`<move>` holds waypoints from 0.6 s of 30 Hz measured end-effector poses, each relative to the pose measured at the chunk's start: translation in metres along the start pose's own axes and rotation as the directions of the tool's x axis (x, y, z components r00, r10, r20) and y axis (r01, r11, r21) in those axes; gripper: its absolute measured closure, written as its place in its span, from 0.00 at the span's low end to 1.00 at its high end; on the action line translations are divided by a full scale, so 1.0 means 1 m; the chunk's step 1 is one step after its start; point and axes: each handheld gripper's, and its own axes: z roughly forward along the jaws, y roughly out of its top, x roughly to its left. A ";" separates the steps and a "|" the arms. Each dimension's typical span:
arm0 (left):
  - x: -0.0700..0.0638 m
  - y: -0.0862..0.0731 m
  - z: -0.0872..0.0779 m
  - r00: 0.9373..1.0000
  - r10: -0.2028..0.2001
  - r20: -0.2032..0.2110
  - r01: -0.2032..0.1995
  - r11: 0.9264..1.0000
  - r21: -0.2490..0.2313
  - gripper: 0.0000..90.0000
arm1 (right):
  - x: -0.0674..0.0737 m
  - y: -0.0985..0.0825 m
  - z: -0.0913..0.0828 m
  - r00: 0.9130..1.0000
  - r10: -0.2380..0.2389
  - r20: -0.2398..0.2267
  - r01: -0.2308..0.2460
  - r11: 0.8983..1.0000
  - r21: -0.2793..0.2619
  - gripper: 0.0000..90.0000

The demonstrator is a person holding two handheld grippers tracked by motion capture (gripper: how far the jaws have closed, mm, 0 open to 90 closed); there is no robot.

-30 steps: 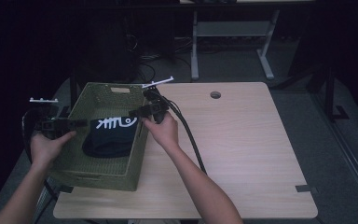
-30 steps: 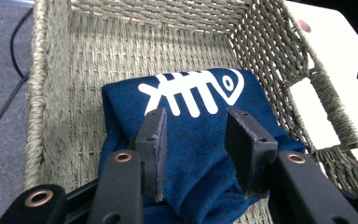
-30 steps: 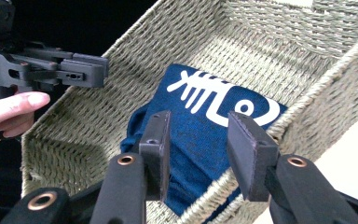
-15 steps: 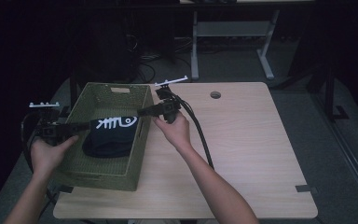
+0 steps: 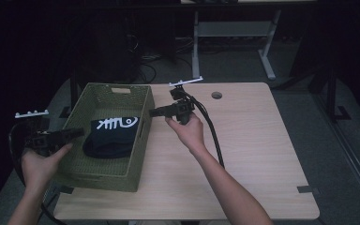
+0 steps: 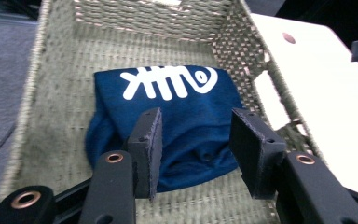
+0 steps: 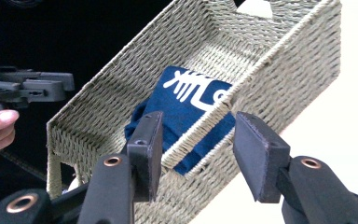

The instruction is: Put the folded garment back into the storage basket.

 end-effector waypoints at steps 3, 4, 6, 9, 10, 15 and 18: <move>-0.007 -0.002 0.002 1.000 0.003 0.024 -0.003 1.000 -0.010 0.59 | -0.003 -0.003 -0.004 1.000 0.000 0.004 0.000 1.000 0.003 0.56; -0.009 -0.003 0.003 0.999 0.002 0.032 -0.001 1.000 -0.010 0.59 | -0.005 -0.004 -0.007 1.000 0.007 0.007 -0.007 1.000 0.004 0.56; -0.014 -0.003 0.006 0.999 0.009 0.044 -0.009 1.000 -0.015 0.59 | -0.007 -0.005 -0.008 1.000 0.006 0.006 -0.006 1.000 -0.001 0.56; -0.022 -0.003 0.010 0.998 0.021 0.064 -0.020 1.000 -0.015 0.59 | -0.009 -0.007 -0.013 1.000 0.012 0.011 -0.012 1.000 -0.001 0.55; -0.028 -0.003 0.011 0.997 0.021 0.077 -0.019 1.000 -0.024 0.59 | -0.012 -0.008 -0.017 1.000 0.012 0.010 -0.012 1.000 -0.008 0.55; -0.037 -0.003 0.016 0.994 0.029 0.101 -0.027 0.999 -0.028 0.58 | -0.016 -0.009 -0.024 1.000 0.021 0.016 -0.021 1.000 -0.016 0.53; -0.043 -0.005 0.021 0.992 0.026 0.126 -0.022 0.999 -0.032 0.57 | -0.021 -0.012 -0.030 0.999 0.033 0.024 -0.033 0.999 -0.016 0.52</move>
